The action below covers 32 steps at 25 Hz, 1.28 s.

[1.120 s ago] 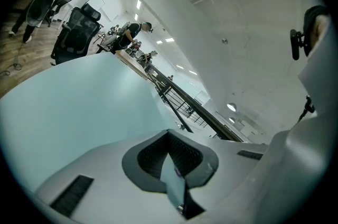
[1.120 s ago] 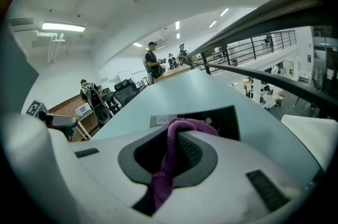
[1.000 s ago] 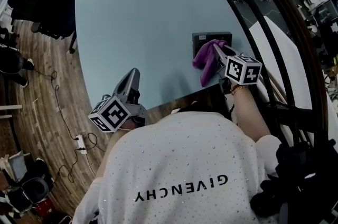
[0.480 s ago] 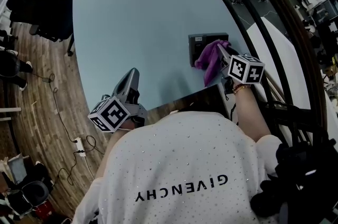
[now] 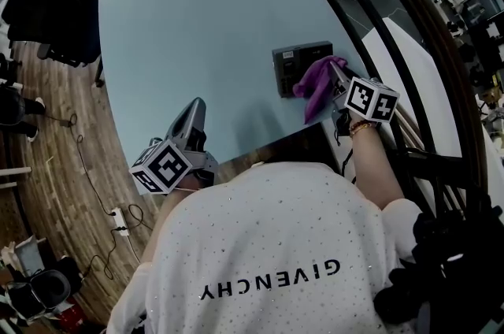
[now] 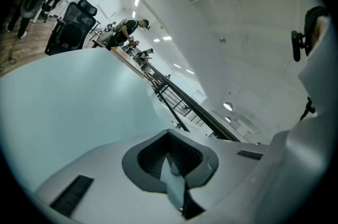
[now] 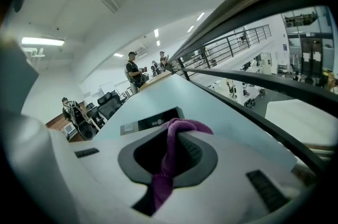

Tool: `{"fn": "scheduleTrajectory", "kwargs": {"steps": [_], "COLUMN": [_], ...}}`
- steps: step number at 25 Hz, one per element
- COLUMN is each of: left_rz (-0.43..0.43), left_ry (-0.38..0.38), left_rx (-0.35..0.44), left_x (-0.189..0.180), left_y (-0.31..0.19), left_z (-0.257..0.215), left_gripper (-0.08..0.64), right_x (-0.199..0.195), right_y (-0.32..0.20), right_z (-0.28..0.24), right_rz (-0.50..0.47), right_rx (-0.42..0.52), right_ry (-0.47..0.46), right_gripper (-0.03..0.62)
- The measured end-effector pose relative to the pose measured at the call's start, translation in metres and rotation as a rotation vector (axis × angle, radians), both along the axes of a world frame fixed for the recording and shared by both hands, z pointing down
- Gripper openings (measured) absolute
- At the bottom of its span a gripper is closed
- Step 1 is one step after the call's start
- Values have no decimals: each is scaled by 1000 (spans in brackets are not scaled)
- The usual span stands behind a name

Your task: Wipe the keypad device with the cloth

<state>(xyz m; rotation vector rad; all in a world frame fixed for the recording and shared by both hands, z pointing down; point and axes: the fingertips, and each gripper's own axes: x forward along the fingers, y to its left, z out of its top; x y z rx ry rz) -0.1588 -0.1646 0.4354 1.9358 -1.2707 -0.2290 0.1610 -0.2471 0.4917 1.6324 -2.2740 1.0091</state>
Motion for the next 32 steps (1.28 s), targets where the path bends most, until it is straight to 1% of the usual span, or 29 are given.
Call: {"fn": "scheduleTrajectory", "kwargs": {"steps": [5,7,9,11,12,16,21,23,25,29,32], "left_rz": [0,-3,-6,-4,-3,-7,-34,-54,-65,-82,-90], "left_ry": [2,1,-1,5,9,11,12,14,18,16,20], "left_rx": [7,15,21,22,23,39,43,38,35,40,41], "left_x": [4,3,2,2,1,-4,-21,-27,-30,-35,-37], "left_y": [0,-1,0,-1,-2,-2,13,17,20,27,29], "left_z": [-4,-4,-4,-4,-5,-13,-14,-14,-13,-13,-14], "left_gripper": [3,3,3,3,3,3,3,3,3,3,3], "right_x": [9,5,-12,-38,-53,-99,-134,-139,-137,-136,-134], "right_y": [0,0,2,1,1,6,18,19,18,17,18], "right_z": [1,0,-9,-22,-28,-30,-12,-5,2,3,3], "right_rz": [26,14,-34,-103,-140,-257,-317,-324,-307,-282,-273], "right_rx": [-21,-17,-1,22,31,20,-17,-35,-56,-66,-71], "right_ry": [-37,-50,-97,-159,-173,-142,-87,-71,-70,-106,-114], "right_gripper": [25,25,25,25,25,25,26,26,26,26,26]}}
